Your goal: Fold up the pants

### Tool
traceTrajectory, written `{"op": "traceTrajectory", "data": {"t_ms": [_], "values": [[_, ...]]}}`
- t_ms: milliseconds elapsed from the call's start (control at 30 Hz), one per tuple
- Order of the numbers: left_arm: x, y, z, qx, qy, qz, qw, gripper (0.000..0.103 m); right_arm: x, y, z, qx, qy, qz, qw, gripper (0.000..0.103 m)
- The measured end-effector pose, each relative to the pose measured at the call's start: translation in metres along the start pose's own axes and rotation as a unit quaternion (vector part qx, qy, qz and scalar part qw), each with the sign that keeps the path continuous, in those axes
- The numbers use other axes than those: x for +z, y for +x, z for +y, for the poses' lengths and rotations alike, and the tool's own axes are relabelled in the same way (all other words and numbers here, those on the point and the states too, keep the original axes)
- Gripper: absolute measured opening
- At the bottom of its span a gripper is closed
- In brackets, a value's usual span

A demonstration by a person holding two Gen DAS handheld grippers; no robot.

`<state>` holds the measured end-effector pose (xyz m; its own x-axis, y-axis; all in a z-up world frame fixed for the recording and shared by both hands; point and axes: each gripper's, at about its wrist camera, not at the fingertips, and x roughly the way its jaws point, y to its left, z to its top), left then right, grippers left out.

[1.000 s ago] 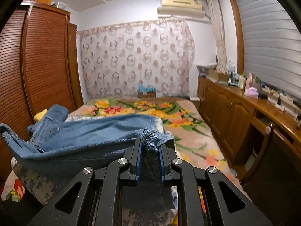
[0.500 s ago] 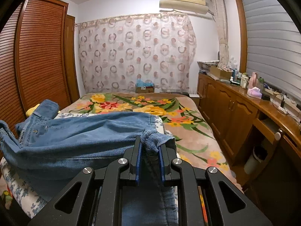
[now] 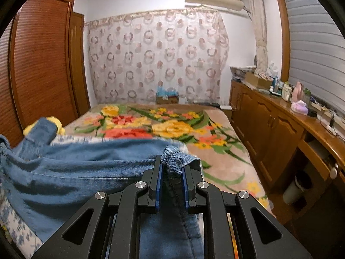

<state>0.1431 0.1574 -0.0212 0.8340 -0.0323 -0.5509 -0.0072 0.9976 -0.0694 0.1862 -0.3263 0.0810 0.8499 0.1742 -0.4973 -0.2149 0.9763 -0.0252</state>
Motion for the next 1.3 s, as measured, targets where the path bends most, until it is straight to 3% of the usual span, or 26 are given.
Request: {"op": "traceTrajectory", "data": {"t_ms": [200,567,800,967,1067,1133,1233,1300], "values": [[0.028,0.027,0.001,0.009,0.0,-0.013,0.9999,0.009,0.03,0.013,0.004,-0.006,-0.027,-0.021,0.999,0.015],[0.052,0.081,0.025,0.041,-0.014,0.002,0.9991,0.009,0.036,0.063,0.008,0.001,-0.044,-0.019,0.999,0.015],[0.047,0.125,0.029,0.05,-0.013,0.042,0.9977,0.009,0.024,0.116,0.016,-0.003,-0.072,0.04,0.997,0.015],[0.045,0.128,0.026,0.058,-0.012,0.053,0.9968,0.011,0.015,0.134,0.021,-0.003,-0.083,0.073,0.994,0.015],[0.046,0.128,0.025,0.072,-0.004,0.059,0.9957,0.026,0.014,0.136,0.021,0.0,-0.082,0.086,0.993,0.015],[0.046,0.122,0.027,0.08,-0.007,0.055,0.9952,0.048,0.018,0.138,0.022,-0.001,-0.085,0.093,0.992,0.016],[0.046,0.113,0.029,0.078,-0.012,0.043,0.9959,0.071,0.044,0.146,0.021,-0.009,-0.092,0.103,0.99,0.016],[0.047,0.106,0.029,0.075,-0.011,0.035,0.9965,0.078,0.053,0.153,0.019,-0.009,-0.092,0.106,0.99,0.016]]}}
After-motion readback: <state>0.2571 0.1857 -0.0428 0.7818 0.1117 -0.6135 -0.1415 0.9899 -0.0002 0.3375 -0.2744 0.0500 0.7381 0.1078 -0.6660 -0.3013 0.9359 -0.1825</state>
